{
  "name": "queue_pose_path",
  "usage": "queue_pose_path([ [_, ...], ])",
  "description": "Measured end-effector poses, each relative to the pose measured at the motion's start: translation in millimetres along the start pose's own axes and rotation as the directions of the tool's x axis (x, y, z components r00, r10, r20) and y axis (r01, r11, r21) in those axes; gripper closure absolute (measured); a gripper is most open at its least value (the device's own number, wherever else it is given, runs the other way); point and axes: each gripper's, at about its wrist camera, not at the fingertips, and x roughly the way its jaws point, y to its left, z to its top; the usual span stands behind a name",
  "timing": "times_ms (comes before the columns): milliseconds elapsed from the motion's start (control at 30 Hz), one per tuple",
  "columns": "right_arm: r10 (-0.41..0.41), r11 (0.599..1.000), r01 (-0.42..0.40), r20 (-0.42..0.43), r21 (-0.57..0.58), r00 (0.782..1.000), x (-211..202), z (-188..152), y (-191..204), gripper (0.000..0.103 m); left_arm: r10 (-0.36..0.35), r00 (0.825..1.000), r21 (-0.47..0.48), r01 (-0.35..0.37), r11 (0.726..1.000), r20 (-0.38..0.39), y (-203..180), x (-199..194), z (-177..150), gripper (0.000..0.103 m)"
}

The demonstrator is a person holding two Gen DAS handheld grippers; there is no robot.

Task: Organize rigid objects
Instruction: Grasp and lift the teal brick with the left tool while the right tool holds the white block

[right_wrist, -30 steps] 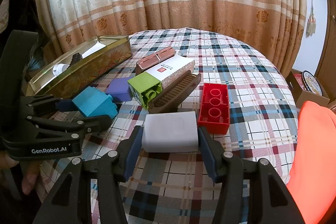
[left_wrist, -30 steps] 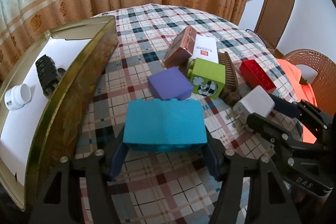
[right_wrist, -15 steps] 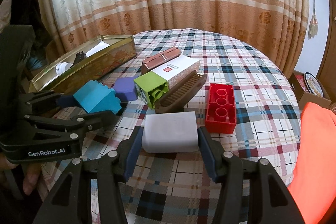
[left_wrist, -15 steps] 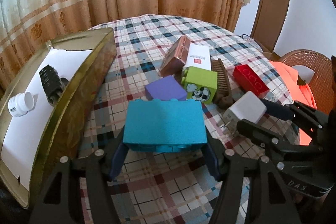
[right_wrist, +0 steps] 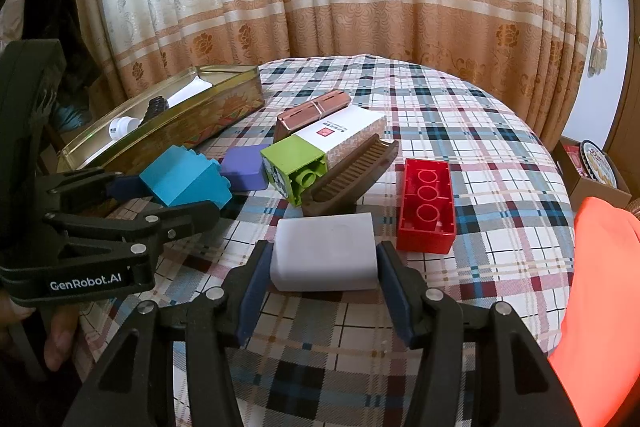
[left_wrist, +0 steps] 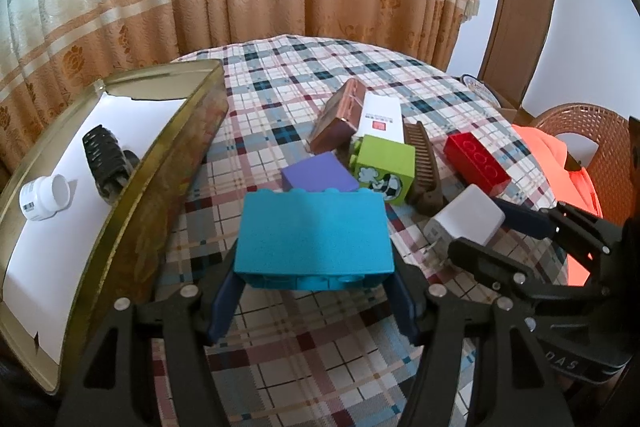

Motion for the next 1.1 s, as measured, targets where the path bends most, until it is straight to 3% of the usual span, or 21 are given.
queue_pose_path([
  [1100, 0.028, 0.999, -0.027, 0.023, -0.039, 0.999, -6, 3, 10, 0.048, -0.014, 0.999, -0.009, 0.015, 1.0, 0.05, -1, -7, -1, 0.039],
])
